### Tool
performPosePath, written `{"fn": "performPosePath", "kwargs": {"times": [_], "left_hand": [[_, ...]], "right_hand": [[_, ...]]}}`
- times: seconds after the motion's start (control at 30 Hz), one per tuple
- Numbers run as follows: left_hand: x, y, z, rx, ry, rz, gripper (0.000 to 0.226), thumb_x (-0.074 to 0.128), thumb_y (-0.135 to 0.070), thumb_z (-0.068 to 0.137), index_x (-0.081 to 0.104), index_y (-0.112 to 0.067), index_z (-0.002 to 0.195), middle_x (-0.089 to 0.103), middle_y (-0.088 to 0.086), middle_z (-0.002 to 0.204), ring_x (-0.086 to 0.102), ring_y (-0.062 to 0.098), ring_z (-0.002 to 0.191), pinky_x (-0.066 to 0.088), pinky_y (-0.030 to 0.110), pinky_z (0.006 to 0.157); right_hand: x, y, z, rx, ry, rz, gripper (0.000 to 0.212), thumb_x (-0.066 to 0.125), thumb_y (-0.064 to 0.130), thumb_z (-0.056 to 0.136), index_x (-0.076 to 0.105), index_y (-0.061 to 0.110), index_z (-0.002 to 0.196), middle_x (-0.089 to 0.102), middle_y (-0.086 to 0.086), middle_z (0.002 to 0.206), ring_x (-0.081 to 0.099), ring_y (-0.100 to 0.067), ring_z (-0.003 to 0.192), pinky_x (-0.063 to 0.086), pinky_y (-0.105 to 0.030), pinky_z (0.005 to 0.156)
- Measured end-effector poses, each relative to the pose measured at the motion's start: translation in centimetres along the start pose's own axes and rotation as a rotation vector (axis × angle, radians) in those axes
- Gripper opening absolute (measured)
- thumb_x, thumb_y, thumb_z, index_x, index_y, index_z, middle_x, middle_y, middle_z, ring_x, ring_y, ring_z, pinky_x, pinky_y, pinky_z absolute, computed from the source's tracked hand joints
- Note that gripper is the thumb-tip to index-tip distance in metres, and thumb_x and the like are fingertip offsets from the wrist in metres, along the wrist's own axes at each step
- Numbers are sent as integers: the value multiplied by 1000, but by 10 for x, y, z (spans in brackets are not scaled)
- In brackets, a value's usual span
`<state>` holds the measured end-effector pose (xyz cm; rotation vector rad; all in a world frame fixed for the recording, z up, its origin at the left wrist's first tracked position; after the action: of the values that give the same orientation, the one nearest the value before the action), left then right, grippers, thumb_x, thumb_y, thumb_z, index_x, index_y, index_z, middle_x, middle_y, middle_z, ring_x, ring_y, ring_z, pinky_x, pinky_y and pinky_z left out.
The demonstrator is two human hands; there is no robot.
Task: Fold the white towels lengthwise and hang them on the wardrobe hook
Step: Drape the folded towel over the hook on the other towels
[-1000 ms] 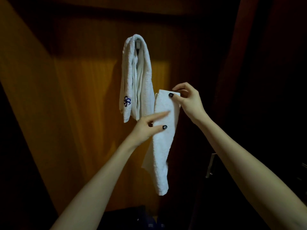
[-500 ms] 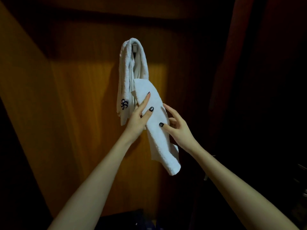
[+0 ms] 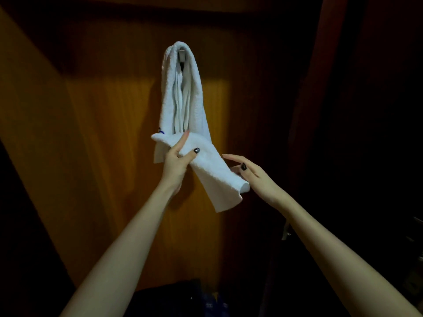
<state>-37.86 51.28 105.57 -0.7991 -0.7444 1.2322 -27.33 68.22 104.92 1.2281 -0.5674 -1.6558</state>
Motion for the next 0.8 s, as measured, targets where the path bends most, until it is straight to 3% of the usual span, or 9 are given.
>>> {"fn": "performPosePath", "kwargs": {"times": [0.13, 0.27, 0.33, 0.43, 0.5, 0.57, 0.67, 0.73, 0.8], "left_hand": [[-9, 1, 9, -58, -91, -26, 62, 63, -11, 90, 38, -26, 145, 42, 5, 146, 47, 17, 125, 51, 30, 93], [-9, 5, 10, -125, -129, -181, 64, 60, -5, 91, 34, -22, 147, 55, 1, 127, 63, 10, 101, 55, 23, 69], [-8, 7, 10, -157, -150, -266, 65, 59, -3, 91, 32, -21, 148, 54, 1, 126, 65, 8, 97, 55, 24, 68], [-12, 6, 10, -173, -171, -309, 67, 60, -5, 91, 30, -23, 148, 42, 5, 140, 58, 20, 111, 56, 33, 76], [-14, 4, 10, -160, -166, -279, 67, 61, -7, 91, 30, -24, 148, 39, 3, 139, 55, 17, 111, 55, 32, 75], [-16, 3, 9, -151, -171, -253, 67, 61, -9, 91, 30, -25, 148, 41, 0, 136, 55, 12, 108, 55, 26, 71], [-17, 5, 8, -136, -180, -227, 66, 61, -9, 91, 31, -25, 148, 43, -11, 123, 54, 1, 98, 52, 14, 62], [-15, 7, 7, -138, -168, -227, 65, 60, -10, 91, 31, -24, 148, 41, -15, 119, 52, -2, 94, 51, 13, 60], [-15, 10, 7, -145, -162, -233, 64, 60, -10, 92, 32, -23, 148, 37, -11, 123, 51, -6, 91, 50, 10, 58]], "right_hand": [[-1, -12, -9, 49, -11, -1, 62, 59, 62, 75, 38, 54, 133, 58, 16, 121, 56, 9, 109, 47, -10, 84], [-9, -18, -5, 57, -200, -154, 80, 75, 29, 81, 32, 33, 148, 58, 13, 119, 60, 0, 99, 48, -18, 80], [-6, -17, -4, 59, -207, -155, 82, 76, 22, 82, 30, 28, 149, 52, 11, 133, 54, -2, 114, 46, -19, 90], [-9, -13, -6, -4, -293, -135, 54, 69, 11, 87, 51, 21, 137, 58, 8, 130, 53, -5, 118, 48, -32, 101], [-16, -3, -11, -104, -413, -240, 23, 60, 10, 92, 65, 16, 114, 66, 7, 109, 60, -10, 104, 49, -44, 93], [-21, 6, -15, -208, -488, -271, 11, 55, 12, 95, 63, 15, 102, 67, 4, 93, 63, -15, 87, 51, -45, 78], [-29, 20, -19, -312, -555, -211, 12, 52, 12, 96, 58, 21, 102, 65, 5, 80, 61, -16, 64, 46, -40, 54], [-33, 27, -20, -369, -565, -194, 19, 53, 7, 93, 60, 21, 105, 67, 6, 82, 63, -13, 67, 48, -35, 55], [-35, 32, -19, -388, -539, -141, 33, 53, 1, 90, 64, 23, 112, 70, 12, 97, 68, -9, 83, 54, -27, 66]]}}
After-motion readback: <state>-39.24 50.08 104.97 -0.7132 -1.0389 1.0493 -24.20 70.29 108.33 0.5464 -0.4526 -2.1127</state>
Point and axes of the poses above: each hand's wrist, its own z-axis towards the middle knuckle, its own x-axis out of the palm, y = z × x, the point moved 8 cm from there along z, towards the middle knuckle
